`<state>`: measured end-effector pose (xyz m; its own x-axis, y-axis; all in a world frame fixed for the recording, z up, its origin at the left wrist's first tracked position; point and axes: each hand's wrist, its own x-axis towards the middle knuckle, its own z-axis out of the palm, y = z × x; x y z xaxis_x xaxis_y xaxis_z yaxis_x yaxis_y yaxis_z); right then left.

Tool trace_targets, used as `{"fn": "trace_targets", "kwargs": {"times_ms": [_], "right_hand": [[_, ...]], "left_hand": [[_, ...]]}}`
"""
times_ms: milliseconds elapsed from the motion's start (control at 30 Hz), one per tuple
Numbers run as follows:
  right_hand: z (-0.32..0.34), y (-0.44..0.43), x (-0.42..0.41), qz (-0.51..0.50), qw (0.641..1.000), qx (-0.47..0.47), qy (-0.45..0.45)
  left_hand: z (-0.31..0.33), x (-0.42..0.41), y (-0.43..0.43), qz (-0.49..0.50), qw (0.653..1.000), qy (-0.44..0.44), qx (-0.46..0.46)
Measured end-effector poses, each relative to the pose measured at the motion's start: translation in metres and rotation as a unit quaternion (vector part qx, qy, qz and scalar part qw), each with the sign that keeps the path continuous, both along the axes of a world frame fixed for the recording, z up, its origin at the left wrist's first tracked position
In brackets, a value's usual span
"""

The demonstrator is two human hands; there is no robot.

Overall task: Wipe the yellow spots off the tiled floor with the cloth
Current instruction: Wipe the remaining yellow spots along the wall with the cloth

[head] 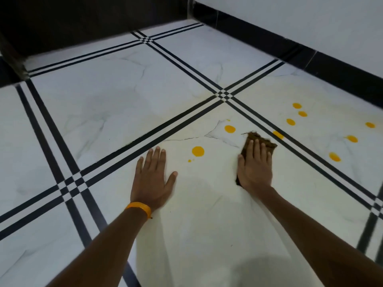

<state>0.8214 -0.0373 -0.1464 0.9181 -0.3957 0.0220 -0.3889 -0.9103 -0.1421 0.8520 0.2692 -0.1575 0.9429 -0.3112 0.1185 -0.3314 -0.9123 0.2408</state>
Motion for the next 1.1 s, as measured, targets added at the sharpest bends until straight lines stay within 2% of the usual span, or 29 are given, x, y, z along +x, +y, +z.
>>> {"fn": "trace_targets", "kwargs": {"times_ms": [133, 167, 200, 300, 367, 400, 467, 533, 600, 667, 767, 833, 867, 900, 1000, 1100], "right_hand": [[0.008, 0.012, 0.023, 0.151, 0.988, 0.011, 0.018], [0.011, 0.001, 0.034, 0.162, 0.987, 0.015, 0.014], [0.013, -0.008, 0.048, 0.15, 0.989, 0.014, 0.005], [0.009, -0.016, 0.098, 0.027, 0.999, -0.011, 0.014], [0.007, 0.003, 0.129, 0.015, 1.0, -0.004, 0.014], [0.009, 0.014, 0.139, 0.041, 0.999, 0.002, 0.013], [0.015, 0.037, 0.138, 0.167, 0.986, 0.002, 0.021], [0.017, 0.049, 0.102, 0.319, 0.947, 0.0, 0.041], [0.015, 0.035, 0.062, 0.399, 0.916, 0.009, 0.037], [0.012, 0.002, 0.057, 0.345, 0.939, 0.0, 0.009], [0.014, -0.018, 0.108, 0.106, 0.994, -0.012, 0.023], [0.017, 0.009, 0.144, 0.015, 0.999, 0.013, 0.029], [0.017, 0.03, 0.155, 0.034, 0.999, 0.02, 0.028], [0.016, 0.057, 0.159, 0.094, 0.995, 0.023, 0.018], [0.013, 0.118, 0.114, 0.3, 0.954, -0.006, 0.01], [0.012, 0.098, 0.05, 0.404, 0.915, 0.002, 0.021]], "left_hand": [[0.001, 0.0, 0.0, -0.001, 1.0, 0.01, 0.007], [0.003, 0.0, -0.001, -0.001, 1.0, 0.014, 0.009], [0.004, 0.0, -0.001, -0.001, 1.0, 0.02, 0.01], [0.006, 0.0, -0.003, -0.003, 1.0, 0.028, 0.007], [0.008, 0.0, -0.003, -0.004, 0.999, 0.035, 0.007], [0.008, 0.0, -0.003, -0.004, 0.999, 0.038, 0.008], [0.007, 0.001, -0.001, -0.007, 0.999, 0.044, 0.008], [0.006, 0.002, 0.0, -0.005, 0.999, 0.041, 0.009], [0.007, 0.001, -0.002, -0.004, 0.999, 0.036, 0.014], [0.006, 0.0, -0.002, -0.002, 0.999, 0.029, 0.016], [0.005, 0.001, -0.002, -0.001, 0.999, 0.032, 0.015], [0.005, 0.001, -0.003, -0.004, 0.999, 0.035, 0.017], [0.005, 0.0, -0.004, -0.006, 0.999, 0.04, 0.016], [0.006, 0.0, -0.002, -0.003, 0.999, 0.038, 0.016], [0.008, 0.002, -0.002, -0.005, 0.999, 0.041, 0.021], [0.007, 0.002, -0.001, -0.003, 0.999, 0.043, 0.029]]}}
